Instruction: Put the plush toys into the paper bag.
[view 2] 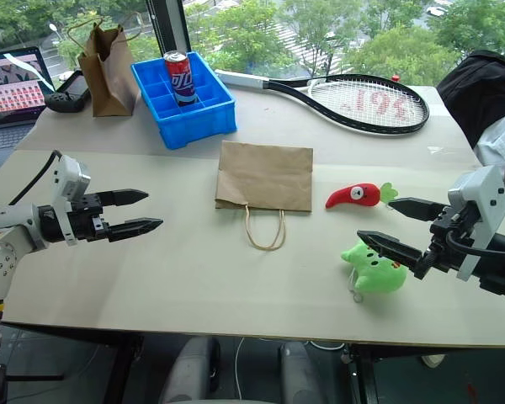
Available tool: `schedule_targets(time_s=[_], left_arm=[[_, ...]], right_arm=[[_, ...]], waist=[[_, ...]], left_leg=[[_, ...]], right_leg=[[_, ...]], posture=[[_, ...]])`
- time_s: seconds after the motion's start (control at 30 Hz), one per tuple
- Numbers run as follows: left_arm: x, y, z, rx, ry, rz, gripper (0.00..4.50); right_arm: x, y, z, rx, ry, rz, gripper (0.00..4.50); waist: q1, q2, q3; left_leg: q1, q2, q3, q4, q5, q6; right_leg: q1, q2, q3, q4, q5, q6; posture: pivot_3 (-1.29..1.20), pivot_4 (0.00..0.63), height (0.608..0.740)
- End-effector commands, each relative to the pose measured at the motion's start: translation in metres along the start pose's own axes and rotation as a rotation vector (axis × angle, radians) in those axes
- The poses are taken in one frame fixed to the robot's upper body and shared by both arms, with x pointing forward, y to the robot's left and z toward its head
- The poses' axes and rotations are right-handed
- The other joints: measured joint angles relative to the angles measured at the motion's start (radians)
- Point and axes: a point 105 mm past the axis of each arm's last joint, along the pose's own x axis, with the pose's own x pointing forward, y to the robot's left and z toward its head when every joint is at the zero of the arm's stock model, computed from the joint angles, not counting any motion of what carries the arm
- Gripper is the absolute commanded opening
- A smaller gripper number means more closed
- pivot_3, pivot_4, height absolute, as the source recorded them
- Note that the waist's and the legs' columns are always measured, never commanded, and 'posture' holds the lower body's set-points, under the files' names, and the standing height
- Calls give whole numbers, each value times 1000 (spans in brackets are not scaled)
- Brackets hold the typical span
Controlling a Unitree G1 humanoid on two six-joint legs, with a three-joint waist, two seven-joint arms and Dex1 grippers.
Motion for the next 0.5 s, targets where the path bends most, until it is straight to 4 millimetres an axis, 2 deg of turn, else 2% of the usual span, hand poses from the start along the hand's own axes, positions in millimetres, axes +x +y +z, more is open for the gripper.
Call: schedule_targets(time_s=[0.03, 0.1, 0.13, 0.2, 0.33, 0.5], left_arm=[[3, 6, 29, 135, -83, 8, 4500], [18, -1, 44, 295, -107, -97, 4500], [26, -5, 42, 369, -87, -149, 4500], [41, -11, 36, 399, -74, -239, 4500], [62, -15, 29, 545, -17, -366, 4500], [96, -17, 24, 748, 33, -479, 4500]], right_arm=[[1, 9, 11, -47, 1, 67, 4464], [6, 27, 19, -72, 38, 205, 4464], [9, 34, 22, -90, 53, 255, 4464], [15, 43, 28, -124, 67, 315, 4464], [26, 51, 36, -146, 74, 343, 4464], [33, 58, 25, -132, 115, 310, 4464]], waist=[[0, 0, 0], [5, 1, 1], [8, 2, 2], [7, 2, 2], [-1, 2, 2], [9, 1, 3]], left_leg=[[0, 0, 0, 0, 0, 0], [0, 0, 0, 0, 0, 0], [0, -1, 0, 1, 2, 1], [-1, 0, 0, 0, 4, 3], [2, 0, 2, 0, 4, 3], [-1, 0, 0, 0, 5, 4]], right_leg=[[0, 0, 0, 0, 0, 0], [0, 0, 0, 0, 0, 0], [0, 0, 0, 2, 0, 1], [-1, 0, -1, 0, 2, 1], [4, -1, 0, -3, 3, -1], [2, 0, -1, -3, 5, 1]], posture=[[0, 150, 658], [0, 150, 658], [0, 150, 658], [0, 150, 658], [0, 150, 658], [0, 150, 658]])
